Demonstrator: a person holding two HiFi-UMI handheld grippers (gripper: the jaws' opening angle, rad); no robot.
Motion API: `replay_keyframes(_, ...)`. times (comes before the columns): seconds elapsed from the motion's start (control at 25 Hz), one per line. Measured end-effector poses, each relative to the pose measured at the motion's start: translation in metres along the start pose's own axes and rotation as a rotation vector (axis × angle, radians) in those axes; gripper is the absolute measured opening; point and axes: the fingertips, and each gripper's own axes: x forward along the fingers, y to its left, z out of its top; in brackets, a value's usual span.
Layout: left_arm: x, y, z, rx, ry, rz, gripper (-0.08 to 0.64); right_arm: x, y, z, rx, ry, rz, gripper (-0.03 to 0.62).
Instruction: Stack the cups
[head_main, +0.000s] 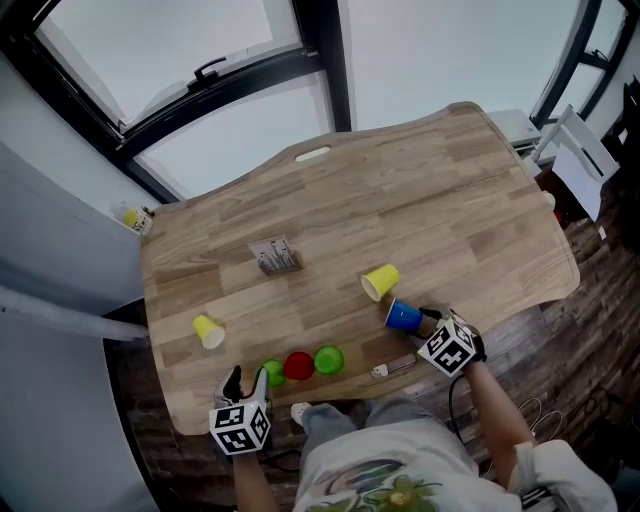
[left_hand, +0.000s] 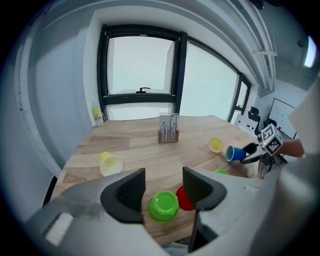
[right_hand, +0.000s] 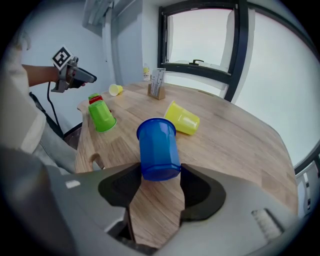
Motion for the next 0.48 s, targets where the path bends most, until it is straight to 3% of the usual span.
replay_keyframes(0.48,0.003,0.017,0.002,0.024,-0.007,-0.048,0.247,-0.017,0.027,0.033,0.066,-0.060,-0.046,0.244)
